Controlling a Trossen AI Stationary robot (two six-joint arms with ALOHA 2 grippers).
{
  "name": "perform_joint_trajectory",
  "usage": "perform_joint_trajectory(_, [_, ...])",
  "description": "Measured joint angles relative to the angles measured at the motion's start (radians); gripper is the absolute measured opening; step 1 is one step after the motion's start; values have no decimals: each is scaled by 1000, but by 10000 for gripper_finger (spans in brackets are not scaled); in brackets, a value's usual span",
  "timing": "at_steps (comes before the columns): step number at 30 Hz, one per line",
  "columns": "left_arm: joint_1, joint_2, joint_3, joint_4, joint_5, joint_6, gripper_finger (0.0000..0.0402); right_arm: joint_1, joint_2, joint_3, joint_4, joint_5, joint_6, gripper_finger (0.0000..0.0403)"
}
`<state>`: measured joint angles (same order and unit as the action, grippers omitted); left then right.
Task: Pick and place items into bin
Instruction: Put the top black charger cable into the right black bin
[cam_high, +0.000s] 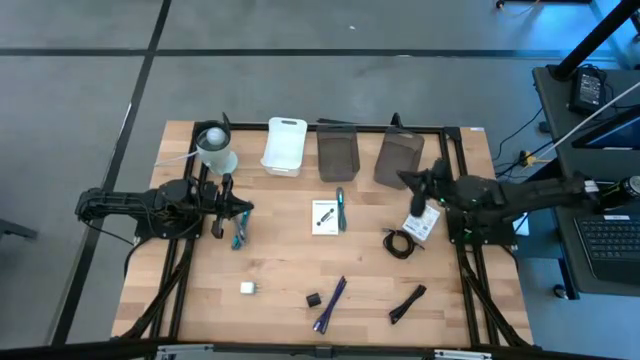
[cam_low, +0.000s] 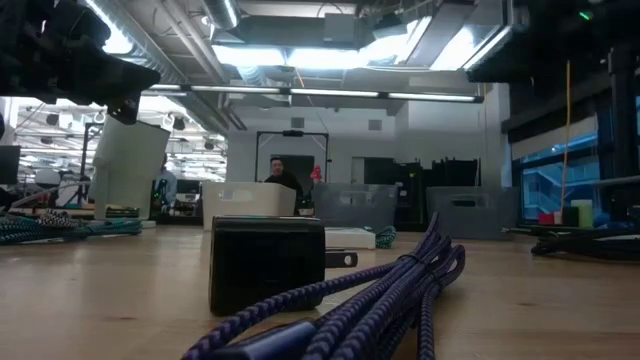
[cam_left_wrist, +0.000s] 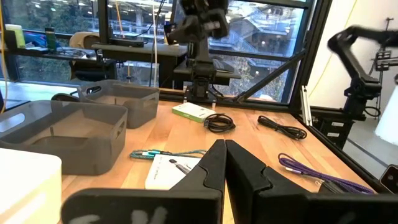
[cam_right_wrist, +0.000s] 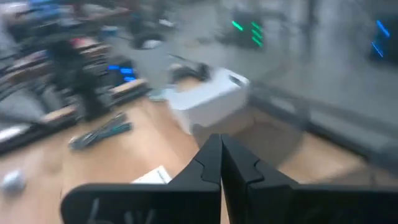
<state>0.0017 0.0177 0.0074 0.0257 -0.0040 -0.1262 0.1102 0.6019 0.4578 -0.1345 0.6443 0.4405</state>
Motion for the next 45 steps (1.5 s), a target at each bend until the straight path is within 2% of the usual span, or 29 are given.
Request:
perform_joint_trajectory(4, [0,0,0,0,0,0,4,-5,230,223,-292,-13,291,1])
perform_joint_trajectory(7, [0,0,0,0,0,0,4,-5,390,380,-515,-48,451,1])
perform_joint_trajectory(11, [0,0,0,0,0,0,4,-5,563,552,-783,-169,629,1])
perform_joint_trajectory(16, [0,0,0,0,-3,105,4,-4,689,648,-958,-347,852,9])
perform_joint_trajectory(23, [0,0,0,0,-3,145,4,22,763,596,-990,-542,1114,11])
perform_joint_trajectory(30, [0,0,0,0,-3,131,4,124,786,487,-968,-692,1380,12])
perform_joint_trajectory(37, [0,0,0,0,-3,130,4,221,786,372,-818,-702,1560,26])
perform_joint_trajectory(45, [0,0,0,0,-4,131,4,269,786,242,-631,-698,1719,119])
